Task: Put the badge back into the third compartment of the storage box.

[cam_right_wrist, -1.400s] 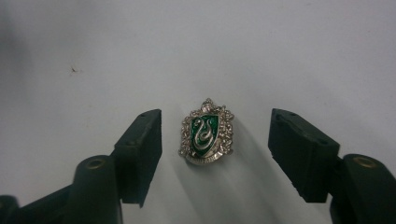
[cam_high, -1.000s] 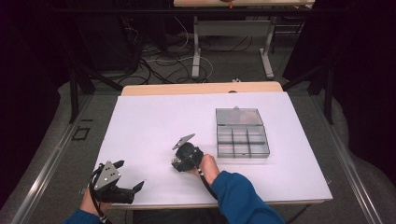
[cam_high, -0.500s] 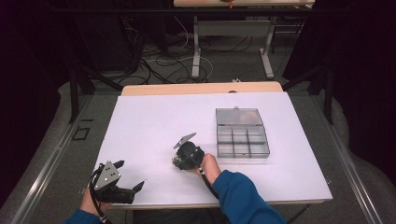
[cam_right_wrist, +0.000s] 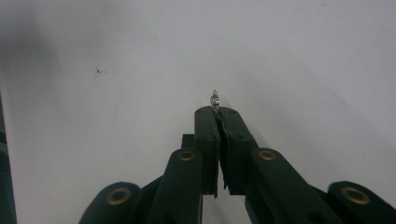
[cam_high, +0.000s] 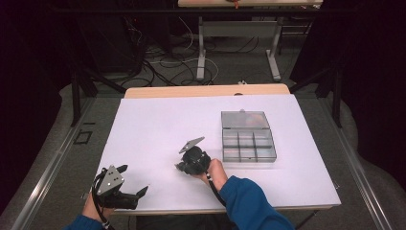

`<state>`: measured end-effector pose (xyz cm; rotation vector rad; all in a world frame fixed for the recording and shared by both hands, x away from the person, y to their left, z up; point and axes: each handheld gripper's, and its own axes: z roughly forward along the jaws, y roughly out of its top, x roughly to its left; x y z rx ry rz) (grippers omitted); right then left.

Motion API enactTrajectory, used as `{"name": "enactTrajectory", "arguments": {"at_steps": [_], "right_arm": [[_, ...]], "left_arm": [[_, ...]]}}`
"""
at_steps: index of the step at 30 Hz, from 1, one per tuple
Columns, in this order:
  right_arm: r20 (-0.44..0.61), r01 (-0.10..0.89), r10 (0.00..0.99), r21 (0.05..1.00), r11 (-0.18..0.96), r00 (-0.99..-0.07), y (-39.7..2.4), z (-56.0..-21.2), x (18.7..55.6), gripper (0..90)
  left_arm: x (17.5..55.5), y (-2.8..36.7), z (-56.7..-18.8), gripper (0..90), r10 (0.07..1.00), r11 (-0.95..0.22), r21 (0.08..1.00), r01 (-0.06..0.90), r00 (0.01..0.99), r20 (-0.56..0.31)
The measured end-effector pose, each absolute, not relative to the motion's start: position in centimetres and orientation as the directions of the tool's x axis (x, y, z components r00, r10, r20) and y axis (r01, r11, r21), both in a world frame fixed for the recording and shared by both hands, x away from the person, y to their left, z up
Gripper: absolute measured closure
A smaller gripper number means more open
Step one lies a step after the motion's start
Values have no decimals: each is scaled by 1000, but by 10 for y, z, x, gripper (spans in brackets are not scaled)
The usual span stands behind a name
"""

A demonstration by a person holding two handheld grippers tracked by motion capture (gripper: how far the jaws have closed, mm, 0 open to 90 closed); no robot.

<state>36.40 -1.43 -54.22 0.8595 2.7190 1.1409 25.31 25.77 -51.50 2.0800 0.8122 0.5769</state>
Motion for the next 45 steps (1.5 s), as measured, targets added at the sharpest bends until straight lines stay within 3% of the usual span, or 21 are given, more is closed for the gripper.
{"name": "enactTrajectory", "arguments": {"at_steps": [20,45], "right_arm": [[93,434,526,694,575,-846,-27,-530,351,874],[60,420,567,737,530,-821,-73,-504,342,874]], "left_arm": [[253,258,-515,4,716,-464,816,345,689,116],[254,257,-516,3,712,-464,815,347,693,110]]}}
